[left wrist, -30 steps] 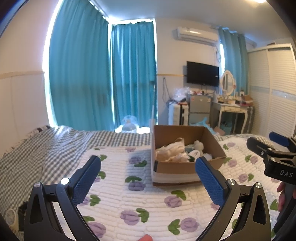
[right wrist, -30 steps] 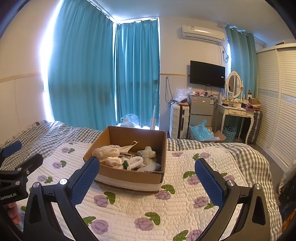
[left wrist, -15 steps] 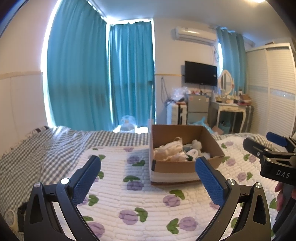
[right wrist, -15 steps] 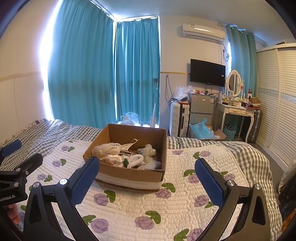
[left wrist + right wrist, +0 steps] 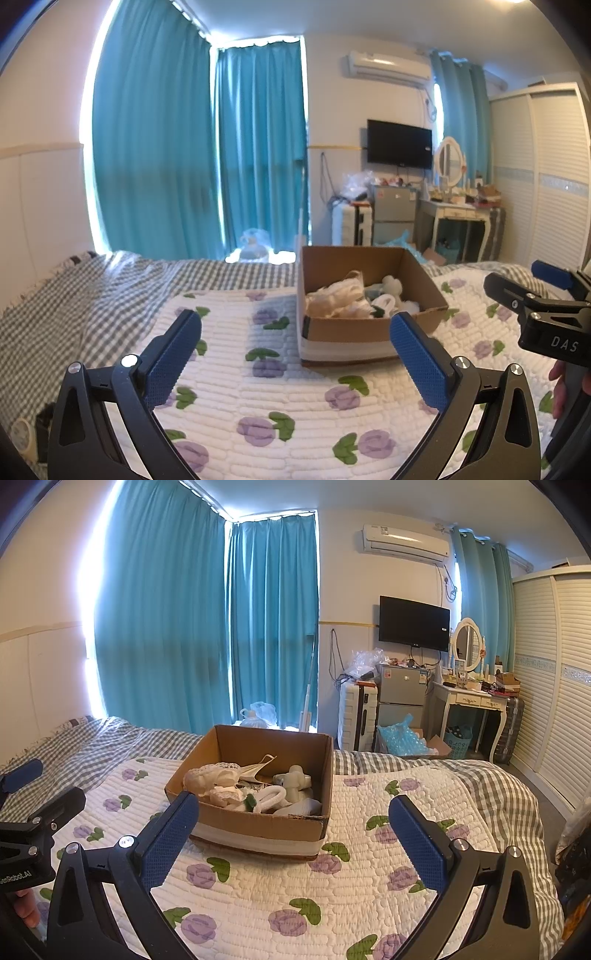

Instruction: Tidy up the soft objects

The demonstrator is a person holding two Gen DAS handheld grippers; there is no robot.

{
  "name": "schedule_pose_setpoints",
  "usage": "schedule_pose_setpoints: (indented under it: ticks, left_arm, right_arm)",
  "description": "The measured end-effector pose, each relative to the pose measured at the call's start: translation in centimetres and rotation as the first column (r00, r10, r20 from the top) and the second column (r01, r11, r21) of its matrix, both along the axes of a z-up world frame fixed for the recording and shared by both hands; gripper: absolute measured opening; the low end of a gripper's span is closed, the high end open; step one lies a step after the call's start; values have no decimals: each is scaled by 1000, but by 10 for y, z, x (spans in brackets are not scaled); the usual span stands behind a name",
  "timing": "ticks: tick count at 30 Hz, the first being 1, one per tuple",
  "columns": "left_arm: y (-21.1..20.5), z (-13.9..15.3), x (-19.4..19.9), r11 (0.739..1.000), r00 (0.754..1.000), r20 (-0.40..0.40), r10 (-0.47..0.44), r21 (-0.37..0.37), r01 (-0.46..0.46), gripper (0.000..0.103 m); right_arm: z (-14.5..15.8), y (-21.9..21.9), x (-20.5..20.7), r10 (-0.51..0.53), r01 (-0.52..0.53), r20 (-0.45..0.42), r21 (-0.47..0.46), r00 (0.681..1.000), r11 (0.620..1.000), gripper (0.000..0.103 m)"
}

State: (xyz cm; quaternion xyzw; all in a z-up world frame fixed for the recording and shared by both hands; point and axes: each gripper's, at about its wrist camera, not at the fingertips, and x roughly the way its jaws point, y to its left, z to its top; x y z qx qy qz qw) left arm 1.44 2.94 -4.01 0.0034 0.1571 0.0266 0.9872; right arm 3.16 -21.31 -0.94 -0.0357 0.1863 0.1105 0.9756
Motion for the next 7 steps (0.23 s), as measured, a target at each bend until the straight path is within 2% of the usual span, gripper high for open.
schedule_pose_setpoints:
  ticks: [7]
  left_arm:
    - [1,-1,1,1000,1000,-3,-1,1,1,103]
  right_arm:
    - [-2,0,0,-4,4,-3,-1,1000,1000,103]
